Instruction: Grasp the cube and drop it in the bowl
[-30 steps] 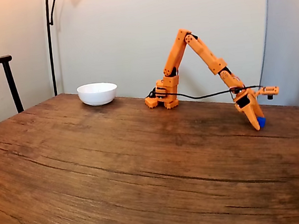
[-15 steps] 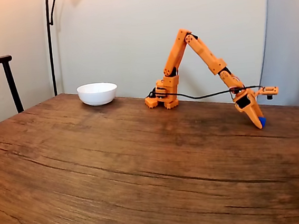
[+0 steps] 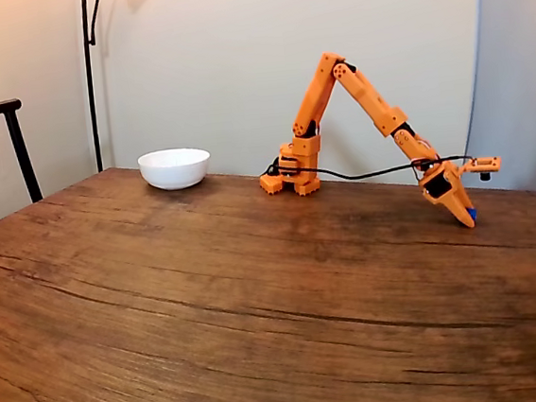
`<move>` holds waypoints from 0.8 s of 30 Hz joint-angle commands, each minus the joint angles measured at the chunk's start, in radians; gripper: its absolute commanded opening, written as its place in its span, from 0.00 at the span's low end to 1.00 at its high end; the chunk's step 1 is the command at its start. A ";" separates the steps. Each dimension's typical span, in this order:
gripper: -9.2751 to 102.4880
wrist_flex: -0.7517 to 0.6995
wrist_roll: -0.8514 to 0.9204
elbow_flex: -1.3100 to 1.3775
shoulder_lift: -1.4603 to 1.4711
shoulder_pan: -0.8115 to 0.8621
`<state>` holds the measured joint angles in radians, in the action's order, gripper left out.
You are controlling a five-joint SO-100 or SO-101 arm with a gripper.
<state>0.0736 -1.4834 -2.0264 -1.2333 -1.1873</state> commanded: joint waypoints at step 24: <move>0.16 -0.187 -0.144 0.009 -0.232 0.098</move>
<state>-0.0276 -1.5877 -2.0448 -1.3668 -1.1183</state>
